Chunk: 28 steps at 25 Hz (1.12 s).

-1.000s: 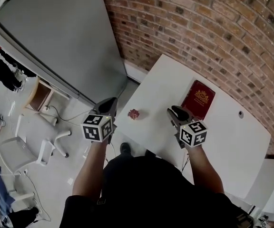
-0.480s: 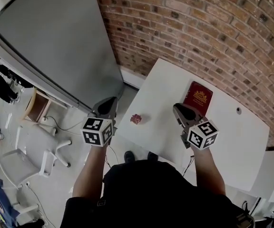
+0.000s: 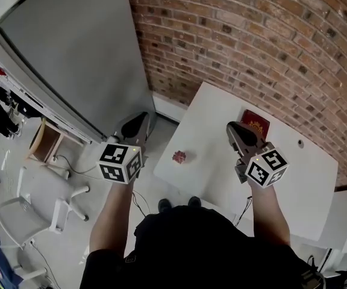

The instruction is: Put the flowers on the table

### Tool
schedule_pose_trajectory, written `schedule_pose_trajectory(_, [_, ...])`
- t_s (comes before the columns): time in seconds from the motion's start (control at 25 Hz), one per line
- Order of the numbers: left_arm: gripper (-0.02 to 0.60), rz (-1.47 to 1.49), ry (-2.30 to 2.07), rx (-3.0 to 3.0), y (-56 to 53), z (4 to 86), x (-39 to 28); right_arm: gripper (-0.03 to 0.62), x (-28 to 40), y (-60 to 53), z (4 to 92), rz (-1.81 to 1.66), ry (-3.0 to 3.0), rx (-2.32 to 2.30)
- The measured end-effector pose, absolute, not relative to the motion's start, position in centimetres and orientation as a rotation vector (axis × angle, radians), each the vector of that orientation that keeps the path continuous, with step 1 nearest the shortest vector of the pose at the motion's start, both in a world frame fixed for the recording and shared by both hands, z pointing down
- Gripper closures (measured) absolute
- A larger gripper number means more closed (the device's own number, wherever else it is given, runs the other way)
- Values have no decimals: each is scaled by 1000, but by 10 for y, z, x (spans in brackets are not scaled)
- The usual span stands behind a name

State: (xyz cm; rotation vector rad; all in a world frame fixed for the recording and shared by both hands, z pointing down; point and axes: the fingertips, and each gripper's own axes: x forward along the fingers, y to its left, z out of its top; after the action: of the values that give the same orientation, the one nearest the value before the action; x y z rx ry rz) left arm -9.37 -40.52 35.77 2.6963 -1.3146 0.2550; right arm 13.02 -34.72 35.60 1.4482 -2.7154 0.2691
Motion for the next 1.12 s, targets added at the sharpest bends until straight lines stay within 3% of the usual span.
schedule_pose_trajectory(0.32, [571, 93, -1315, 2705, -402, 333, -101, 580, 117, -351, 324, 177, -2766, 1516])
schedule_pose_trajectory(1.12, [571, 166, -1343, 2647, -390, 364, -117, 582, 114, -338, 349, 262, -2729, 1527])
